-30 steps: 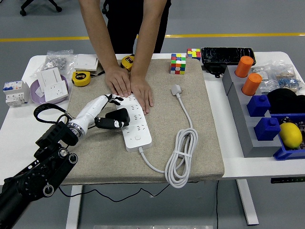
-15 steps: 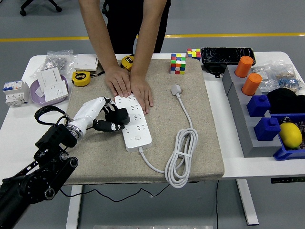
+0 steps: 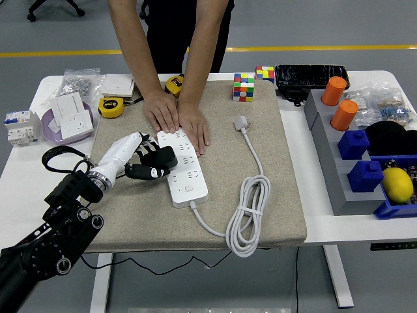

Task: Pick up the plug,place it near the board,insert it into the board,press the button

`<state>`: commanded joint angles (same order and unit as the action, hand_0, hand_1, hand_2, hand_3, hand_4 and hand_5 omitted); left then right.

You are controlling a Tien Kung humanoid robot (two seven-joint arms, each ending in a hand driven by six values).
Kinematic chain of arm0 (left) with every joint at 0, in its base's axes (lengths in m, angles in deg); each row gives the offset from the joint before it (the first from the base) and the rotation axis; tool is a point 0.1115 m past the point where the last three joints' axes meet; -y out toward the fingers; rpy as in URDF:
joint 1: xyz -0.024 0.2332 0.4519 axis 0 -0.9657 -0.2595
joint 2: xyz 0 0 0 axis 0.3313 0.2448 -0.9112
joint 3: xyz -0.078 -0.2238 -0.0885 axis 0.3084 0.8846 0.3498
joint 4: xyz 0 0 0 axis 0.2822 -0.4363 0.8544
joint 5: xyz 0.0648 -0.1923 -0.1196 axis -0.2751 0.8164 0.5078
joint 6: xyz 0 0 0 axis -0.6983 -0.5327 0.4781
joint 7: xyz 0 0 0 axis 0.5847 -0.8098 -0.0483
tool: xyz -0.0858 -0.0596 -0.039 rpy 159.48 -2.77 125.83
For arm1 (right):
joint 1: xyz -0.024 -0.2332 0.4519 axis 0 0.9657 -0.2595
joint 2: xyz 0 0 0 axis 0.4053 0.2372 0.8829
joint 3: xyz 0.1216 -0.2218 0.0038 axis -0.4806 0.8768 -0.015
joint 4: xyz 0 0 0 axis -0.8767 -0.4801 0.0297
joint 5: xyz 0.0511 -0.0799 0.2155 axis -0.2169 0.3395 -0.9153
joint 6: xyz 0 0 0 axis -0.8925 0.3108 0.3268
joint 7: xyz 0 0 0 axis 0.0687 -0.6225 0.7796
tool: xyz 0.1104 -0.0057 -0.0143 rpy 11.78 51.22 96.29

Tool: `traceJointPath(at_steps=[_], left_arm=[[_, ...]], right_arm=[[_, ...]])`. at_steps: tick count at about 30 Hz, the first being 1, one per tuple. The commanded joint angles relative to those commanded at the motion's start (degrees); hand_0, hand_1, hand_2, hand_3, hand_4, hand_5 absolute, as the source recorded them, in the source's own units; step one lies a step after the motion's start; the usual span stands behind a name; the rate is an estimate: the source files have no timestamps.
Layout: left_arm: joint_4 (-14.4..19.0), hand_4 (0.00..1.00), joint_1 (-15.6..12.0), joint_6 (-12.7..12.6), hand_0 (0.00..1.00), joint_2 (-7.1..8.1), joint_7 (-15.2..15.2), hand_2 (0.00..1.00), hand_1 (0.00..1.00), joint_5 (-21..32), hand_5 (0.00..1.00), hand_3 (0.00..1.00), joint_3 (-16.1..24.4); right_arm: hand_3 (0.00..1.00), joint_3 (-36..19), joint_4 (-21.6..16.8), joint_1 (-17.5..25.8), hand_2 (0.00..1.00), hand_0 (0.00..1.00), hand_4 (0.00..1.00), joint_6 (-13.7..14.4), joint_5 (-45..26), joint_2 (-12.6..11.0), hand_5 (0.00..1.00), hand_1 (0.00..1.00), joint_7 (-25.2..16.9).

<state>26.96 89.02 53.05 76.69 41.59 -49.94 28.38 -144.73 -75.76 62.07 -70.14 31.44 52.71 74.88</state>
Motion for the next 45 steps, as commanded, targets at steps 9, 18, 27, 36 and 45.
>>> traceJointPath(at_steps=[9, 18, 27, 36, 45], left_arm=[[1.9, 0.718, -1.5, 0.2, 0.497, -0.10, 0.7, 0.308, 0.300, 3.1, 0.078, 0.454, 4.2], [0.8, 0.723, -2.8, -0.1, 0.524, 0.39, 0.6, 0.328, 0.374, 1.4, 0.086, 0.455, 7.9], [-1.4, 0.847, -3.6, 0.9, 0.601, 0.54, 0.3, 0.414, 0.469, -0.6, 0.176, 0.448, 9.5], [-1.5, 0.998, -3.8, 3.3, 0.909, 0.47, 0.2, 0.838, 0.952, 0.6, 0.639, 0.738, 9.2], [-1.1, 0.998, -4.1, 4.6, 0.998, 0.56, 0.7, 0.998, 0.998, 2.3, 0.760, 0.909, 9.3]], right_arm=[[0.731, -0.3, 0.0, -0.1, 0.720, 0.885, 0.998, 0.0, 0.0, 0.1, 0.689, 0.732, 0.0], [0.730, -0.2, 0.0, -0.2, 0.720, 0.885, 0.998, 0.0, -0.3, 0.1, 0.688, 0.732, 0.0], [0.729, -0.3, 0.0, -0.1, 0.720, 0.884, 0.998, 0.1, -0.3, 0.1, 0.687, 0.732, 0.0], [0.728, -0.1, 0.0, -0.2, 0.720, 0.884, 0.998, 0.0, -0.2, 0.1, 0.686, 0.732, -0.1], [0.726, -0.2, 0.0, 0.1, 0.719, 0.884, 0.998, -0.1, 0.1, 0.1, 0.687, 0.732, 0.0]])
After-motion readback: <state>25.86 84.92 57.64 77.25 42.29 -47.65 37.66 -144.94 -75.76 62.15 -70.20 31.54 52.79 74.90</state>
